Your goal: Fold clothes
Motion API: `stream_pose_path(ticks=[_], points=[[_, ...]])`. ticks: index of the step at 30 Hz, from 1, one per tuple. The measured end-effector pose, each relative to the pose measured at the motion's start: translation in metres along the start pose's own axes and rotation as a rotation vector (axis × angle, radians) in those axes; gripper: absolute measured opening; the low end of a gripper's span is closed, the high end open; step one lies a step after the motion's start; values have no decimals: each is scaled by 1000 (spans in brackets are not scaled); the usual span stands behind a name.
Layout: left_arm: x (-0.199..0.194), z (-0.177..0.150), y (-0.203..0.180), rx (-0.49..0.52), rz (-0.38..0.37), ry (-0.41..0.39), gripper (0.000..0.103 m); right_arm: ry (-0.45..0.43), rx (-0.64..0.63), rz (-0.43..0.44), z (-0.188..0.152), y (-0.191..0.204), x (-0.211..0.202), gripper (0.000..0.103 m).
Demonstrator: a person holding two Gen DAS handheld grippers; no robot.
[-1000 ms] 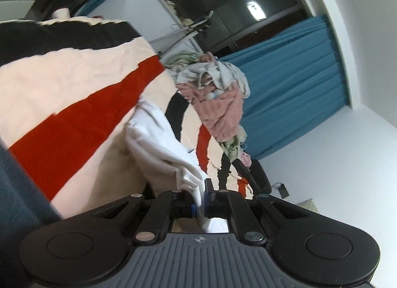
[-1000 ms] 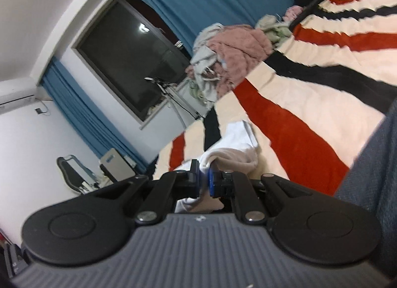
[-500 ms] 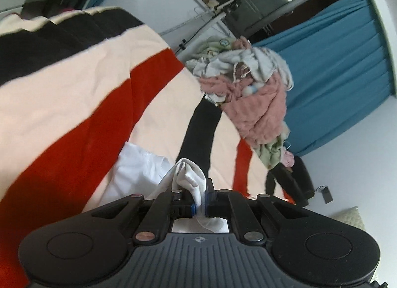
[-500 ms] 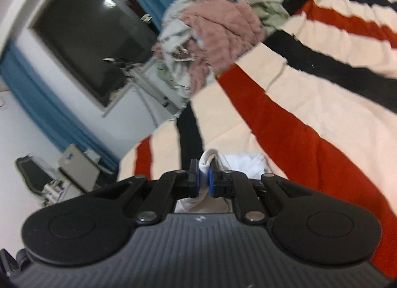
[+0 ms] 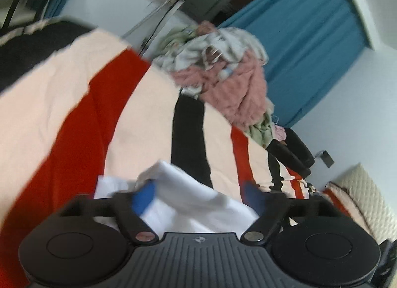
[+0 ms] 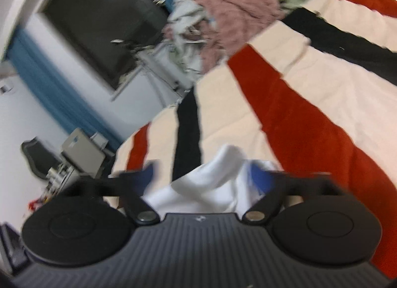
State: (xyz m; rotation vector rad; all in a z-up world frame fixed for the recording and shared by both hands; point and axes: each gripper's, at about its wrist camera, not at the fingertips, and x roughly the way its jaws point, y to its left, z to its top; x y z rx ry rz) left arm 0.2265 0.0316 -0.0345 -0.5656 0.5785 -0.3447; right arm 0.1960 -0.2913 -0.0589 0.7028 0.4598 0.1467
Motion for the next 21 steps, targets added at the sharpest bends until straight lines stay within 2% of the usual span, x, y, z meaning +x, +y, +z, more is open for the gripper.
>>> stream_pose_path(ticks=[1,3,5,6,7,9,11,16,21], points=[[-2,0,-2,28,-6,-18,90,10,-42,25,-2,4,0,93],[3,-2,-6,76,26,2,90,47,-101,52,-4,9,7,91],[13,-8,-10,127,83,43,90,89,-206,5,-9,15,20,61],[18,-12,-10,143,109,69,90,113,-274,-44,-14,18,28,35],[26,-17,-10,165,146,103,89,138,-348,-105,-19,21,37,29],[35,-27,-9,219,232,136,88,177,-388,-141,-28,18,51,29],[42,-35,-5,249,269,168,85,194,-400,-149,-33,17,57,29],[24,-39,-15,313,273,153,85,156,-432,-138,-33,34,35,31],[-20,-58,-39,390,253,137,85,89,-460,-121,-32,53,-17,31]])
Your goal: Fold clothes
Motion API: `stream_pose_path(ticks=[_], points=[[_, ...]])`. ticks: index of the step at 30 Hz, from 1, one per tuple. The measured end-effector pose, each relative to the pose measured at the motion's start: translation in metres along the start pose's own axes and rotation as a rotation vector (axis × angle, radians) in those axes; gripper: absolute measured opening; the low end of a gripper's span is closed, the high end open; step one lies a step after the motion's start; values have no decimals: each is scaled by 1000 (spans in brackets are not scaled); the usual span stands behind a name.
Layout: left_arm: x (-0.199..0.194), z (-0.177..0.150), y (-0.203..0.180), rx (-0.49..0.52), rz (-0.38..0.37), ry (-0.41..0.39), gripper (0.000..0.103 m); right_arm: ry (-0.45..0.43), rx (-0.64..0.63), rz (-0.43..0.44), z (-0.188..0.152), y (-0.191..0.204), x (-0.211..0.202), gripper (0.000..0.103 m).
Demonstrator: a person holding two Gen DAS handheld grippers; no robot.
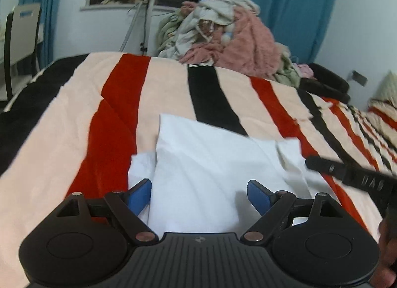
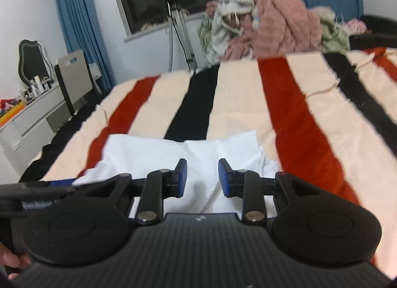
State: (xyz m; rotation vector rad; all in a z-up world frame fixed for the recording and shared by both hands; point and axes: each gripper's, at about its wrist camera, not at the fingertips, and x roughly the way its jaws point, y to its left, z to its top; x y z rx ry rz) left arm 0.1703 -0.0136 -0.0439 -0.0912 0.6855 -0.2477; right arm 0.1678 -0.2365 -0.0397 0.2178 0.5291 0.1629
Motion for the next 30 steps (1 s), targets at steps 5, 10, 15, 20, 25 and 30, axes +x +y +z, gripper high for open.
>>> stream_pose_path(ticks=[5,10,15,20,25,30], points=[[-38,-27,-13,-8,14,20,86,48,-5,-16,-28,4,-36,31],[-39,-48,-16,-32,50,56,86,129,-24,-48,-61,8,-29,31],[-61,-56,-15,-135,60,-17,85,122,-31,-67,-66,9,-25,30],[-105,-65,-11,-280,-13,-113,87,105,-26,-70,-71,8,-27,30],[-109,-80,1,-493,-166,-51,89,104,-29,-78,-71,10,-28,30],[-65,-91,28,-773,-284,63,86,101,-30,-83,-71,10,-28,30]])
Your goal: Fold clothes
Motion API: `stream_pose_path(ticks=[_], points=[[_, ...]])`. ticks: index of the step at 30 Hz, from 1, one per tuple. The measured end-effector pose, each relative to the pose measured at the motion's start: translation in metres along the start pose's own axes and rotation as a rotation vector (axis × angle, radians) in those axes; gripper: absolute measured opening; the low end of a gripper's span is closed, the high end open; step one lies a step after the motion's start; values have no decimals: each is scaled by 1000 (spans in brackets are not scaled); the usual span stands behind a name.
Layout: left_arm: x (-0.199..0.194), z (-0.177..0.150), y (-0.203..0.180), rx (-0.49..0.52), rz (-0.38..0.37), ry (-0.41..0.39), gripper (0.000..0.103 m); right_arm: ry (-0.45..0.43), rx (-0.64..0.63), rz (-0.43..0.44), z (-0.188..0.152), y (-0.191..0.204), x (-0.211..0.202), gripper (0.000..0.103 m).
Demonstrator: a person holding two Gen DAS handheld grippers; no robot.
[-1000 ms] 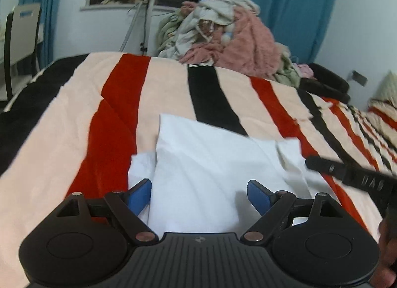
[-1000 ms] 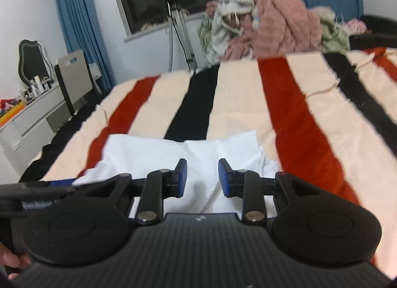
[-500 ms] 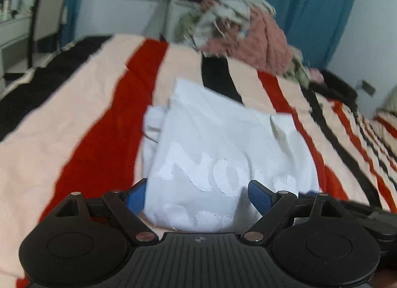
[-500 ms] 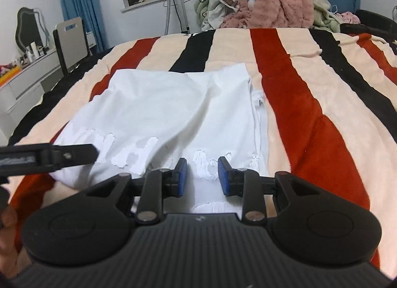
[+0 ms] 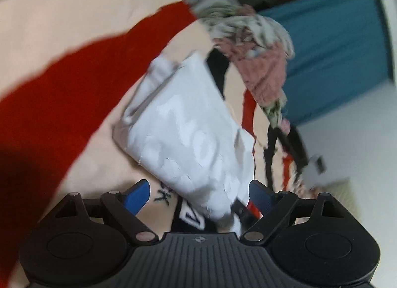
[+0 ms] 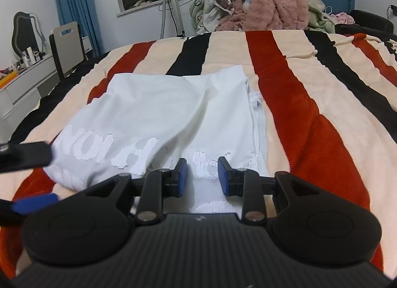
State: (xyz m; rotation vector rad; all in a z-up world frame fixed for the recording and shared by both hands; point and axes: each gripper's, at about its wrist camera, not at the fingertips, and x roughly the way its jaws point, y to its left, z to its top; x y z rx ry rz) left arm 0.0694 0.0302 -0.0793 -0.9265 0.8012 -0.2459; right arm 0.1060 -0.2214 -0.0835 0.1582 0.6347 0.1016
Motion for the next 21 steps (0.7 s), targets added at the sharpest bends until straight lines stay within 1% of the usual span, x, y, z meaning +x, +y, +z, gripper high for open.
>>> stream_pose_path(ticks=[2,3,4,5,6,8,10,11,14,18,19,20,21], points=[[13,7,14,-101,0,8,81,-3,0,-3,-1,0,0,30],[15,9,17,-119,1,-4,80,-5,-2,-6,-1,1,0,30],[17,12,20,-137,1,-15,77,-7,-4,-9,-2,2,0,30],[18,14,22,-156,1,-26,67,-8,-6,-12,-2,2,-1,30],[20,17,25,-174,2,-37,61,-10,-8,-15,-2,3,-1,30],[20,19,29,-201,17,-47,42,-12,-14,-19,-3,4,-1,30],[20,19,32,-212,12,-55,31,-13,-19,-21,-3,5,0,30],[19,19,32,-212,6,-62,27,-13,-21,-22,-4,5,-1,30],[14,20,26,-185,-5,-82,24,-14,-22,-23,-3,5,-1,30],[11,19,24,-179,-14,-85,23,-9,12,-14,-1,2,-3,30],[9,19,25,-182,-16,-85,23,-2,35,-6,2,0,-5,32],[8,18,26,-184,-17,-84,23,5,73,13,4,-3,-8,36],[8,18,27,-184,-18,-85,23,7,152,60,6,-9,-13,52]])
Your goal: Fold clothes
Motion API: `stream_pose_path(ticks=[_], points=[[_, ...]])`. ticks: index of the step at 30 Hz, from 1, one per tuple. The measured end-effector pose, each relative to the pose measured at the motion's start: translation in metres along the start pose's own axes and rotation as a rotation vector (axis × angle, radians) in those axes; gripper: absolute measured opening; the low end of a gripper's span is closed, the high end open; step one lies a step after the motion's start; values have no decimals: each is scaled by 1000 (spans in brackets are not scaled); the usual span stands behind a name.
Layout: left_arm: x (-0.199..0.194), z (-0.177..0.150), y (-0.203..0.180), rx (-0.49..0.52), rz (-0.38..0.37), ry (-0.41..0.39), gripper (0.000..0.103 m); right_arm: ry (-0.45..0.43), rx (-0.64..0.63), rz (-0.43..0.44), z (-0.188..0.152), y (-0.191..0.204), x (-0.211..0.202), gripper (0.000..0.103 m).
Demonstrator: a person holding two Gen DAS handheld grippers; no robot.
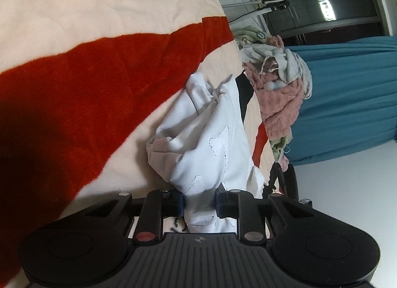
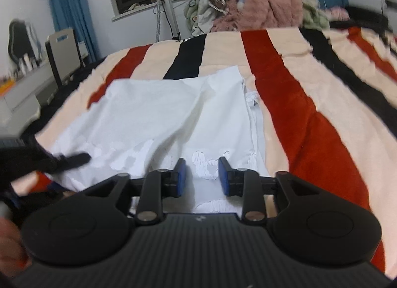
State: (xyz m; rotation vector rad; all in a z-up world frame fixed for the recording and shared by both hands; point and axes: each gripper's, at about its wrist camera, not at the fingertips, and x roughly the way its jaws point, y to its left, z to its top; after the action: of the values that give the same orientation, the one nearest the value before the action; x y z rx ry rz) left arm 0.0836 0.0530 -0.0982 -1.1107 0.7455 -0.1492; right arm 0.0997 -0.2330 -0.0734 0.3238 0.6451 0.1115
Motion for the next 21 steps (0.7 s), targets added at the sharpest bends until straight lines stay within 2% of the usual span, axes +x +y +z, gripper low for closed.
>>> stream_pose_path(ticks=[1,3,7,10,12,14,16,19,21], points=[[-1,0,0,0,-1,-1,23,-1,98,60,1,-7,-6,74],[-3,-2,2,2,-1,-1,23,-2,300,184,2,-21,-18,98],[-3,-1,3,-5,-6,1,23,75,602,398,-18,-36,-19,98],[-2,0,4,-14,-14,-1,23,169,739,469,-35,-43,1,98],[-2,0,6,-23,-23,-5,23,168,825,451,-45,-53,11,97],[-2,0,8,-42,-37,-8,22,124,921,435,-52,-69,16,89],[-1,1,12,-69,-51,-5,22,71,981,389,-55,-83,15,67],[0,0,15,-85,-67,-5,22,1,1002,350,-57,-93,17,66],[1,0,17,-95,-74,-3,22,-4,946,338,-54,-88,21,66]])
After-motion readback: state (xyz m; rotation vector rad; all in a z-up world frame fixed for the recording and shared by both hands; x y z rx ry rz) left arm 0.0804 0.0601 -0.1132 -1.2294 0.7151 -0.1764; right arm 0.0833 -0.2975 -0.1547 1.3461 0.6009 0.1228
